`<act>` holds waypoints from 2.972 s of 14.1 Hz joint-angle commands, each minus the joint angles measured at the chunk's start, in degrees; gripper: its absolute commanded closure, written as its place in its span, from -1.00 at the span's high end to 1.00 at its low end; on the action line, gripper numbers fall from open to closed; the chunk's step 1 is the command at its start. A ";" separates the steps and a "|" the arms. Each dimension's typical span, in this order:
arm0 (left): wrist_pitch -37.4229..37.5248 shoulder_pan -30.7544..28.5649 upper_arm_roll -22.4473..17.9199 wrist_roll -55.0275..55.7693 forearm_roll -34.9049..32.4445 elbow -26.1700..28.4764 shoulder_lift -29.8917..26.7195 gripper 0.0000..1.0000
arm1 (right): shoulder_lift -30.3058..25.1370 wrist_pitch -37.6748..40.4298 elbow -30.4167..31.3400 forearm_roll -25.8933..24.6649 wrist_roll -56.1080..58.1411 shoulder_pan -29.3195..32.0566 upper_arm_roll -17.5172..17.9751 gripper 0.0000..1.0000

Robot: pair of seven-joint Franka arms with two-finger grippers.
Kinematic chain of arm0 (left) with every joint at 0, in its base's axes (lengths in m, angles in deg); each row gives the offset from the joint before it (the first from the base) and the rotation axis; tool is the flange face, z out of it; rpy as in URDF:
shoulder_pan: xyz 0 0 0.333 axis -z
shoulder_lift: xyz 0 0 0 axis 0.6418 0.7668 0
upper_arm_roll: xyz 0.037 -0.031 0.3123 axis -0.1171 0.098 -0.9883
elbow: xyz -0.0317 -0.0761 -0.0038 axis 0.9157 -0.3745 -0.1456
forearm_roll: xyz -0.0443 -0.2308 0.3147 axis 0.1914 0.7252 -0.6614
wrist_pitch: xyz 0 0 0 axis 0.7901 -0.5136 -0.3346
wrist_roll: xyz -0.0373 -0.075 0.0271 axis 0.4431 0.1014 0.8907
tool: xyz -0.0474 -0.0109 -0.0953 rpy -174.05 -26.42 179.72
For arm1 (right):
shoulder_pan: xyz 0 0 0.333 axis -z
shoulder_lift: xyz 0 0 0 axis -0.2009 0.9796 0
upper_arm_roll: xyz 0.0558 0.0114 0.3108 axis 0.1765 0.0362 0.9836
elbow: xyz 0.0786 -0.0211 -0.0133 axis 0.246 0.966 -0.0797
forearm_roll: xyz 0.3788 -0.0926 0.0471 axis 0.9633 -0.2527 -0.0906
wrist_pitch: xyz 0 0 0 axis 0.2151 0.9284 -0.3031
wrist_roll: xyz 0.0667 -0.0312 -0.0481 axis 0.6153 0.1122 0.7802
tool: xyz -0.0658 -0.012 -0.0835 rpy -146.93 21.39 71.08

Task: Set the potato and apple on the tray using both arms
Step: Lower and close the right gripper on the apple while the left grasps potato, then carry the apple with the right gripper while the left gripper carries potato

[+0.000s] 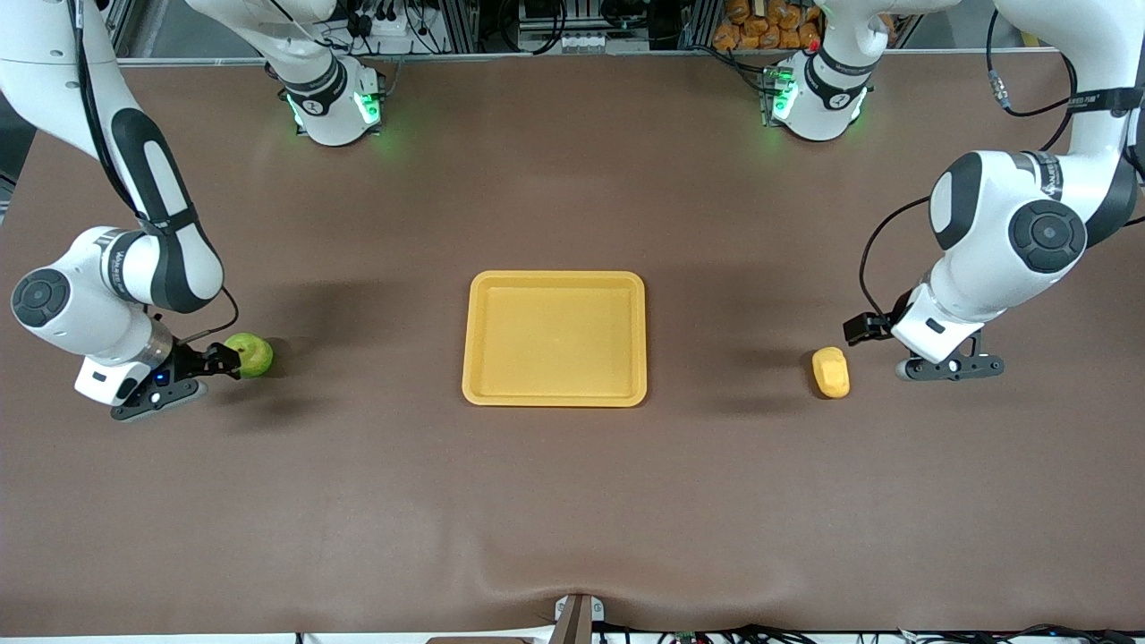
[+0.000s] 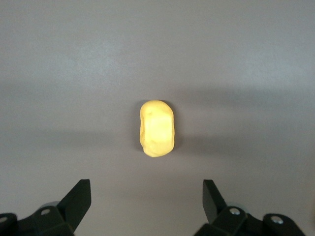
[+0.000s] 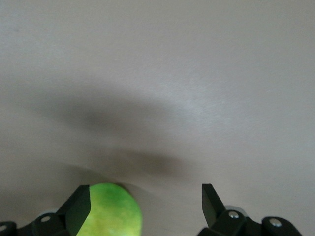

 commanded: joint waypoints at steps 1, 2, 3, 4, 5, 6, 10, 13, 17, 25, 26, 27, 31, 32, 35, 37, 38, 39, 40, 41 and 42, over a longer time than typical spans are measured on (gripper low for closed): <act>-1.46 -0.65 0.45 4.01 -0.31 0.71 0.42 1.00 | -1.47 3.36 2.07 5.48 1.08 0.12 0.22 1.00; -2.07 -0.91 0.45 4.45 -0.22 0.71 1.03 1.00 | -1.64 5.30 1.99 7.24 1.26 0.30 0.22 1.00; -2.60 -1.79 0.54 4.97 -0.22 0.80 1.56 1.00 | -1.82 6.53 1.98 8.64 1.34 0.47 0.13 1.00; -3.13 -2.06 0.54 5.07 -0.13 0.80 2.35 1.00 | -1.82 6.98 1.98 8.75 1.35 0.73 0.13 1.00; -3.83 -2.15 0.54 5.07 -0.13 0.88 2.79 1.00 | -1.73 6.99 2.07 8.75 1.35 1.00 0.13 1.00; -4.45 -2.06 0.54 5.15 -0.04 0.97 3.75 1.00 | -1.56 6.99 2.16 8.75 1.35 1.00 0.13 1.00; -8.84 -2.23 0.54 6.03 -0.04 1.59 6.48 1.00 | -1.12 6.99 3.12 8.75 1.43 1.61 0.04 1.00; -12.18 -2.50 0.54 6.12 -0.13 1.85 8.94 1.00 | -0.76 7.07 3.39 8.83 1.43 1.53 0.04 1.00; -14.30 -2.41 0.54 6.12 -0.13 1.94 11.75 0.95 | -0.32 6.99 3.74 8.75 1.43 1.62 0.13 1.00; -15.70 -2.41 0.62 6.74 2.50 1.41 14.75 0.81 | -0.41 6.99 3.74 8.83 1.52 1.44 0.13 -1.00; -16.49 -2.06 0.62 6.74 2.51 1.33 15.62 0.80 | -0.67 6.99 3.57 8.75 1.52 1.27 0.13 -1.00; -17.89 -1.97 0.62 6.74 2.51 1.33 16.15 0.76 | -0.94 6.99 3.22 8.75 2.57 1.18 0.13 -1.00; -19.83 -1.80 0.62 6.74 2.59 1.24 17.65 0.38 | -1.12 7.07 -0.91 8.83 12.40 1.53 0.13 -1.00; -19.83 -1.80 0.62 6.74 2.51 1.24 17.65 0.18 | -1.12 7.07 -1.53 8.75 13.03 1.27 0.13 -1.00; -19.75 -1.53 0.71 6.21 2.51 1.33 17.65 -0.51 | -1.12 8.91 -5.03 8.75 13.21 -0.49 0.22 -1.00; -19.75 -0.75 0.71 5.86 2.51 1.15 17.65 -0.63 | -0.94 14.17 -9.59 8.75 12.86 -1.19 0.21 -1.00; -19.75 -0.31 0.80 5.86 2.51 1.15 17.56 -0.69 | -0.85 17.15 -12.05 8.75 12.69 -1.63 0.22 -1.00; -19.57 0.05 0.80 5.77 2.51 1.24 17.39 -0.79 | -0.68 19.62 -14.43 8.83 12.25 -2.68 0.13 -1.00; -19.40 0.31 0.80 5.60 2.51 1.15 16.95 -0.91 | -0.33 20.60 -16.02 8.83 11.37 -4.00 0.13 -1.00; -19.31 0.31 0.80 5.51 2.25 1.06 16.86 -0.98 | -0.15 20.61 -16.73 8.83 9.63 -5.31 0.13 -1.00; -19.31 0.49 0.80 5.42 1.98 0.97 16.77 -1.00 | -0.06 20.61 -17.08 8.83 7.26 -7.24 0.13 -1.00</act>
